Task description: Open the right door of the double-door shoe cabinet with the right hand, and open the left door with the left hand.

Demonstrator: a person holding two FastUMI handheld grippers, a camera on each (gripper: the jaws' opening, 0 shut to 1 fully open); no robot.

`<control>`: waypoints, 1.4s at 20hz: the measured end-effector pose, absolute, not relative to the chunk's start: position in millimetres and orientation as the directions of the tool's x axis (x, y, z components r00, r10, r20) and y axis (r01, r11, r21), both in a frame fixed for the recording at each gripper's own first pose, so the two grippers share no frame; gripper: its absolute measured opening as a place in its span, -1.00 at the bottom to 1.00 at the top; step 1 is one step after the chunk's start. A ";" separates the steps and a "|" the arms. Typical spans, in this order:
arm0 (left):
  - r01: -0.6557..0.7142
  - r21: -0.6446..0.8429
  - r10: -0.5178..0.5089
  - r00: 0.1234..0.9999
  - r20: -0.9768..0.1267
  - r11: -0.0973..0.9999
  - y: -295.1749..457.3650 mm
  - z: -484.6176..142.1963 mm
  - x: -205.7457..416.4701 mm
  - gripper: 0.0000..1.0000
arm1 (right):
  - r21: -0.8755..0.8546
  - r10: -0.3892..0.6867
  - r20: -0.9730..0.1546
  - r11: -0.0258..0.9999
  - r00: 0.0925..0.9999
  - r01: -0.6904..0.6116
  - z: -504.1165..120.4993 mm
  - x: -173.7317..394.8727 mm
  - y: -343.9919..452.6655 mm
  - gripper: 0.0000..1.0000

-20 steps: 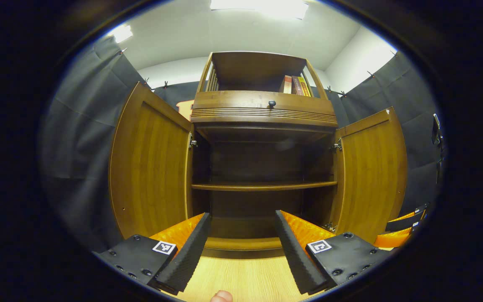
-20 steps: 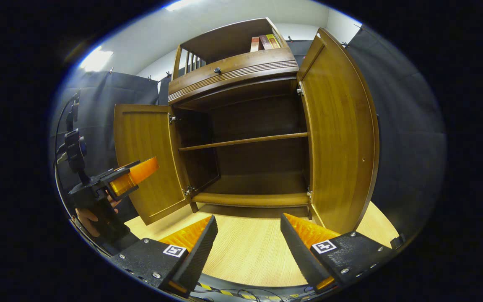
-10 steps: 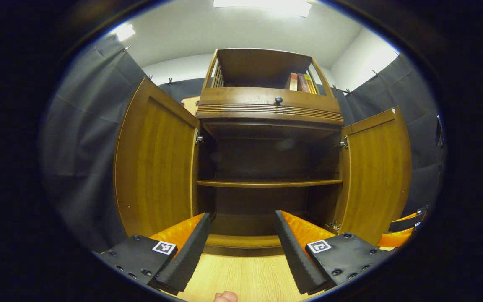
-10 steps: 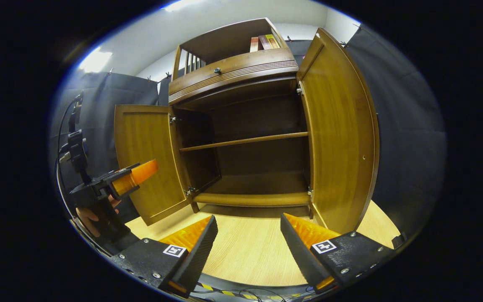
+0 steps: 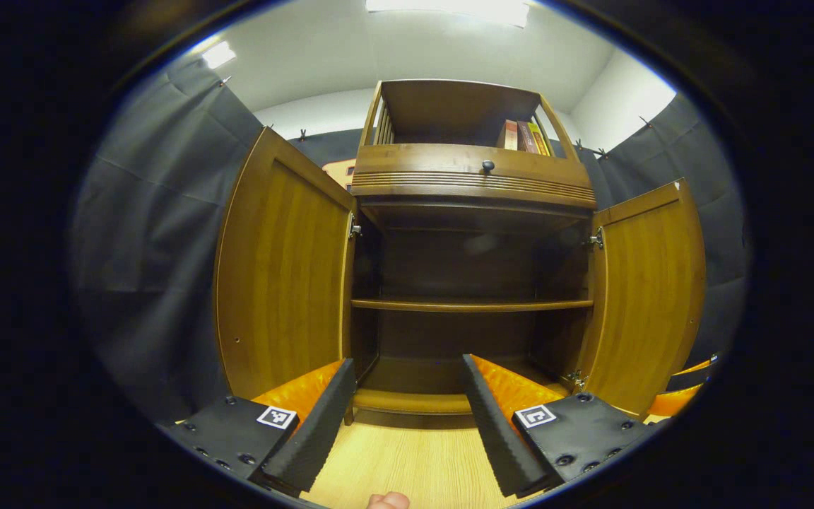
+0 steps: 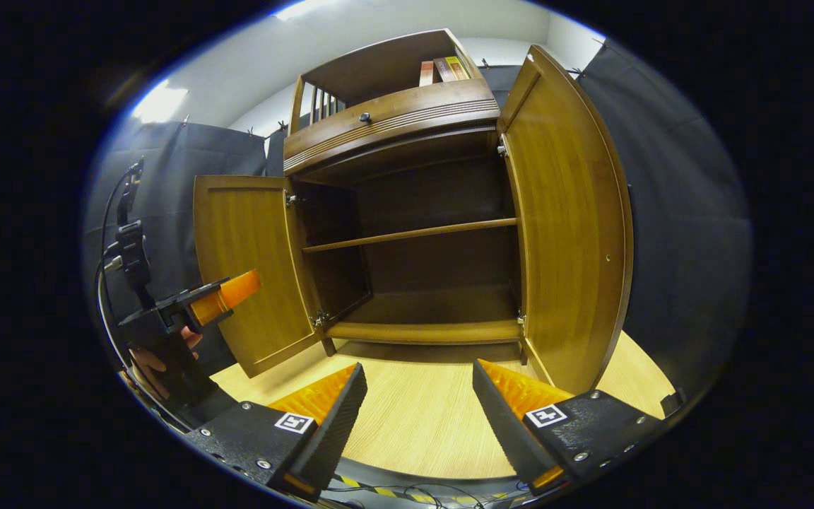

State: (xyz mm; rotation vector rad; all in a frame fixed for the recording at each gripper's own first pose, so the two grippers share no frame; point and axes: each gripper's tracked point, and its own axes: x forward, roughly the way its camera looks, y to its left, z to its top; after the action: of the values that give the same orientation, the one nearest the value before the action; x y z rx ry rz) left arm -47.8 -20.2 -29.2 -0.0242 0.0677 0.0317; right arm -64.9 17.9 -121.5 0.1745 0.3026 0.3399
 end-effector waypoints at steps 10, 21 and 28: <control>-0.042 -0.020 0.040 0.996 -0.078 0.999 -18.8 -30.8 -50.2 0.90 | 0.223 0.358 -0.263 0.926 0.896 -0.305 -122.4 -67.7 21.1 0.87; -0.037 -0.008 0.037 0.996 -0.081 0.999 -18.0 -31.8 -49.6 0.90 | 0.226 0.360 -0.259 0.925 0.896 -0.306 -120.2 -66.3 22.5 0.87; -0.036 -0.002 0.035 0.996 -0.088 0.999 -17.1 -33.1 -49.7 0.90 | 0.230 0.355 -0.261 0.926 0.898 -0.299 -121.1 -65.8 20.6 0.87</control>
State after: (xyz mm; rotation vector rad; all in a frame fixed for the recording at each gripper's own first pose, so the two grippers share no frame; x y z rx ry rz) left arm -49.7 -17.1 -33.1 -0.0039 0.0879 0.0357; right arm -65.8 20.6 -121.1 0.1866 0.3044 0.3409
